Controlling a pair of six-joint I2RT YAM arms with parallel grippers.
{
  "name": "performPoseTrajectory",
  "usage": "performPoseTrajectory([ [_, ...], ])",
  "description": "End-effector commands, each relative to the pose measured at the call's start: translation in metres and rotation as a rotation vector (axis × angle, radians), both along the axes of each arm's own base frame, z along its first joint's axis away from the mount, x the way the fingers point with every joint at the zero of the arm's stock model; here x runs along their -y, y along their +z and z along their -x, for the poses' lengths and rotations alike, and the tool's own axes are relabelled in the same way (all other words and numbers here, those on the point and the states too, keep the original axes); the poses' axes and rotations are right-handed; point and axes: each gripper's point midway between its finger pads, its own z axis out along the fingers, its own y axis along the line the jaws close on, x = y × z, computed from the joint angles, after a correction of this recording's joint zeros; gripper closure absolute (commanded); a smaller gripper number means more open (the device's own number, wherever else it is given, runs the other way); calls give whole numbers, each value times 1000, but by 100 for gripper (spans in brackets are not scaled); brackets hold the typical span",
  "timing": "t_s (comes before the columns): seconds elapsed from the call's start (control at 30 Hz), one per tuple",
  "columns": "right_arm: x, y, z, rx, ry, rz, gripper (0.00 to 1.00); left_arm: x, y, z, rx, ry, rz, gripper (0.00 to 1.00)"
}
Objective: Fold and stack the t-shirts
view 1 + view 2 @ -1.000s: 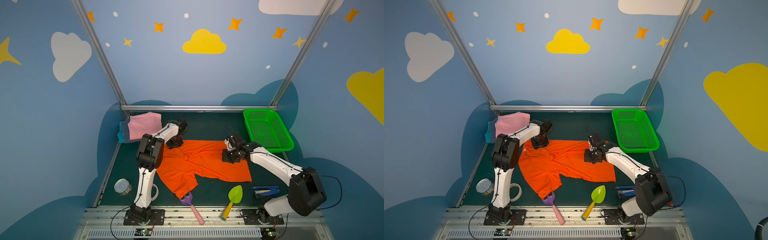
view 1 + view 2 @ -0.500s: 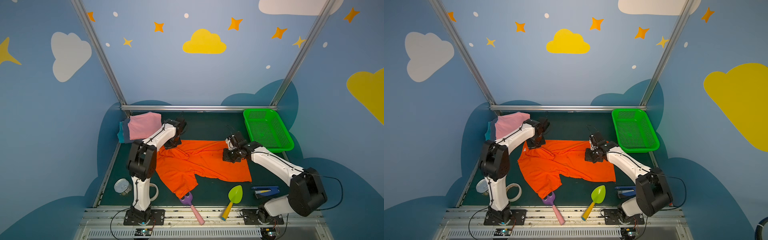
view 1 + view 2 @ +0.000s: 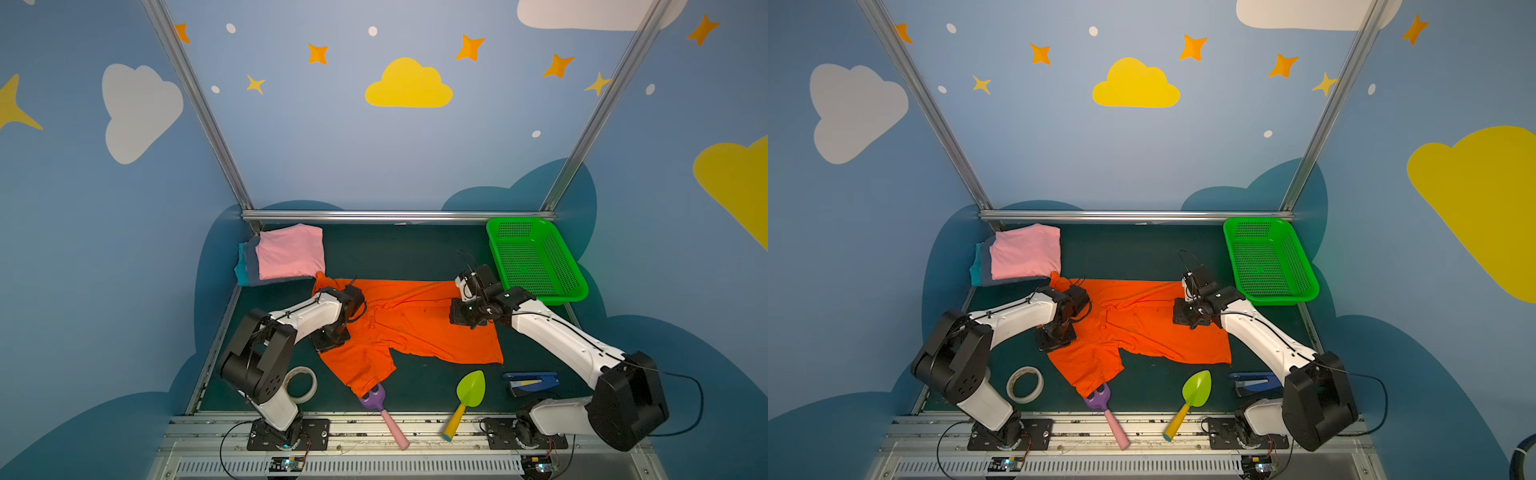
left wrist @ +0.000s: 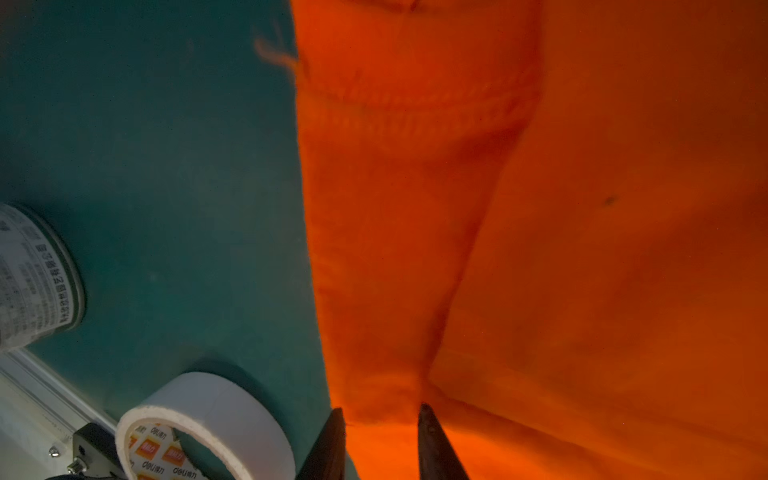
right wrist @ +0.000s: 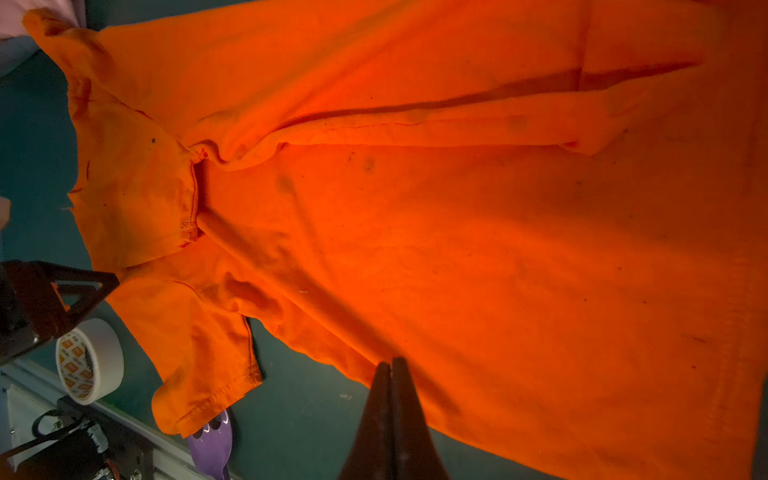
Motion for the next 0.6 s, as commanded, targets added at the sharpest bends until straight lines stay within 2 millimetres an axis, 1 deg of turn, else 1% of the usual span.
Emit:
performPoseTrajectory([
  [0.0, 22, 6, -2, 34, -40, 91, 93, 11, 21, -23, 135, 29, 58, 65],
  [0.07, 34, 9, -12, 76, -65, 155, 89, 15, 42, -39, 199, 10, 68, 63],
  [0.13, 50, 10, -26, 117, -116, 232, 85, 17, 67, -63, 282, 3, 56, 61],
  [0.17, 55, 10, -33, 123, -136, 248, 84, 18, 75, -75, 313, -1, 47, 59],
  [0.23, 64, 9, -47, 114, -175, 269, 82, 22, 88, -103, 362, -23, 39, 58],
  [0.27, 67, 6, -53, 97, -188, 275, 82, 23, 88, -114, 368, -29, 33, 59],
  [0.3, 70, 1, -60, 72, -200, 284, 82, 23, 86, -127, 370, -27, 32, 59],
  [0.37, 76, -8, -73, 31, -224, 297, 81, 24, 72, -148, 340, -13, 55, 62],
  [0.43, 80, -19, -88, -7, -245, 299, 78, 25, 50, -165, 305, 9, 84, 64],
  [0.5, 83, -29, -101, -36, -270, 315, 77, 23, 29, -175, 274, 37, 116, 65],
  [0.53, 84, -35, -107, -57, -276, 329, 76, 22, 19, -179, 256, 51, 131, 66],
  [0.57, 84, -37, -114, -74, -289, 335, 76, 19, 12, -181, 244, 63, 139, 66],
])
